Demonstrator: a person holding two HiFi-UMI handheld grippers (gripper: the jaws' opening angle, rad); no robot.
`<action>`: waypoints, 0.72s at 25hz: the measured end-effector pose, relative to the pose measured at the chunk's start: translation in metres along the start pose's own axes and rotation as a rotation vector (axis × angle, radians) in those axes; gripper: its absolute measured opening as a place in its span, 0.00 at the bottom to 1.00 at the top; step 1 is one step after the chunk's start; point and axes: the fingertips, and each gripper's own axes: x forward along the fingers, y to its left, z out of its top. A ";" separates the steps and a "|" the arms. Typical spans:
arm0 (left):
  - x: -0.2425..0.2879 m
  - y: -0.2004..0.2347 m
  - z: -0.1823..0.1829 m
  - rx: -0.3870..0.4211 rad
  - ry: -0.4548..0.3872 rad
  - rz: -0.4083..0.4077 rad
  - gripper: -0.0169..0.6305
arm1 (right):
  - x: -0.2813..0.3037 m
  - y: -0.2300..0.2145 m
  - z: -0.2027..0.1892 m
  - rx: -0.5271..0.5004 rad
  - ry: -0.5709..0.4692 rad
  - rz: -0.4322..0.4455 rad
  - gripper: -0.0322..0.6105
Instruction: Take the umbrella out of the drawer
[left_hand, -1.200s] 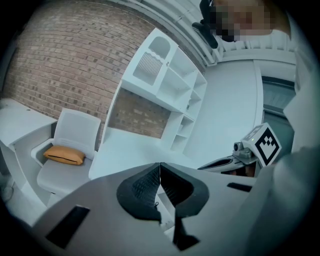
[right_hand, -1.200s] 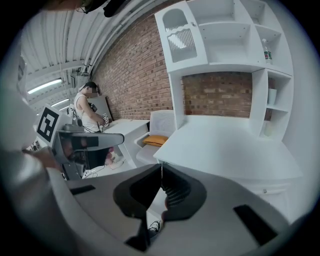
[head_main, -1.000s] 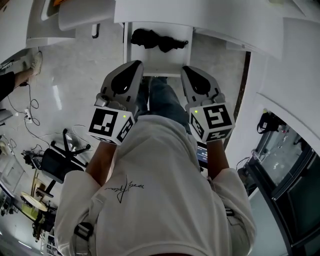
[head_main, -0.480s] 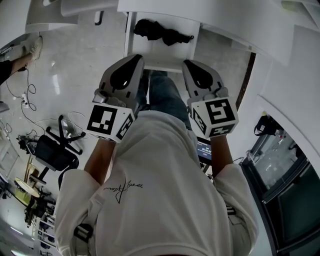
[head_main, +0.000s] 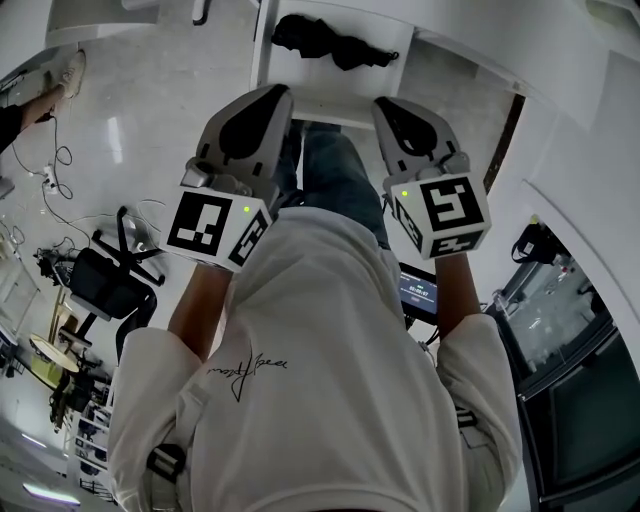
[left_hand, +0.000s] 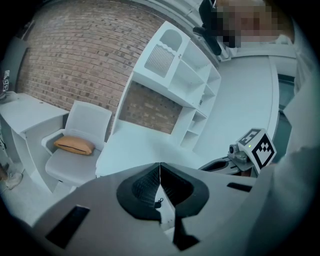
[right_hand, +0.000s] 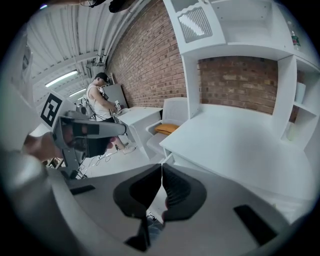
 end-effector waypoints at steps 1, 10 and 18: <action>0.001 0.000 0.000 0.000 0.000 0.001 0.05 | 0.001 -0.002 0.000 0.002 -0.004 -0.005 0.09; 0.012 0.001 -0.006 -0.002 0.023 0.013 0.05 | 0.019 -0.018 -0.018 -0.019 0.049 0.028 0.09; 0.021 0.002 -0.015 -0.012 0.046 0.023 0.05 | 0.036 -0.025 -0.026 0.004 0.072 0.048 0.09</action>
